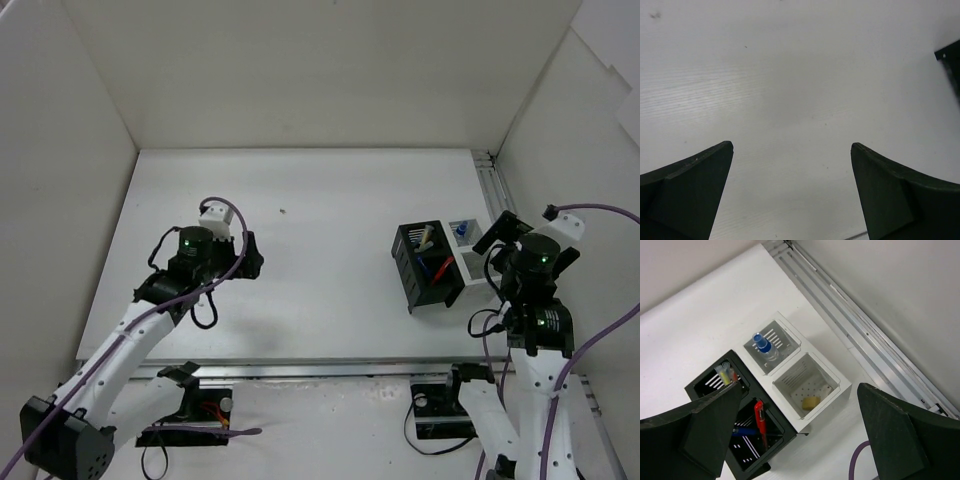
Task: Sort the stationery into containers
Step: Reset both arms
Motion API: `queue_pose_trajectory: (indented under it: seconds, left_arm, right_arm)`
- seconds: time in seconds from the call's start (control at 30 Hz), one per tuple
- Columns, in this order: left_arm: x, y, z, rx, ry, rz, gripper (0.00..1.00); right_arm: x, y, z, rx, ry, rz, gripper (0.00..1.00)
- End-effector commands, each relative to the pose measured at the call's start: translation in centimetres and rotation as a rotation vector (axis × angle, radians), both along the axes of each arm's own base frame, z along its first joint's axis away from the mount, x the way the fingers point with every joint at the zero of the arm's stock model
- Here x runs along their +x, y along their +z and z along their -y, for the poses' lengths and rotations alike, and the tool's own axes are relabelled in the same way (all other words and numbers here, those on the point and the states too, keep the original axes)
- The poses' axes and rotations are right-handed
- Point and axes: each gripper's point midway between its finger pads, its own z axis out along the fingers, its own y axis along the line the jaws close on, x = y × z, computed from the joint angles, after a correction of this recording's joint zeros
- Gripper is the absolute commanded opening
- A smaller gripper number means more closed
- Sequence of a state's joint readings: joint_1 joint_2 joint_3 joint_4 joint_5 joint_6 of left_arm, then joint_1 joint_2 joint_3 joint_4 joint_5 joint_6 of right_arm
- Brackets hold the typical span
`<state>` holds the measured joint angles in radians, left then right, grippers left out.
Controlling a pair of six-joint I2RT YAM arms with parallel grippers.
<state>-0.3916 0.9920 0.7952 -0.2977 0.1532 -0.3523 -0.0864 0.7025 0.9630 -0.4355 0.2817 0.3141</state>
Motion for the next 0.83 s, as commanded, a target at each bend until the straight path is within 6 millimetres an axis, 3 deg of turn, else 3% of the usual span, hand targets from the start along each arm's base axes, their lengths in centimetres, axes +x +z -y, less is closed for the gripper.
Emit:
queue_pose_trajectory:
  seconds: [0.0,0.13,0.2,0.5,0.8]
  left_arm:
    - [1.0,5.5,-4.4,0.019,0.252,0.160,1.00]
    - [-1.0,7.6,-8.2,-0.003,0.447,0.220,1.00]
    - [-1.5,7.5,-10.4,-0.016,0.581,0.227,1.00]
    - [-4.1,8.0,-13.5,-0.090,0.784,0.241,1.00]
    - [-4.5,8.4,-14.0,-0.095,0.810,0.253,1.00]
  right_arm:
    - [-0.3,2.1,0.4,-0.019,-0.016,0.067,0.98]
    - [-1.4,3.1,0.1,-0.002,-0.020,0.135,0.98]
    - [-1.8,3.3,0.5,-0.012,-0.040,0.142,0.98]
    - [-2.6,3.0,1.1,-0.008,-0.090,0.160,0.98]
    - [-3.0,3.2,1.3,-0.016,-0.102,0.170,0.98]
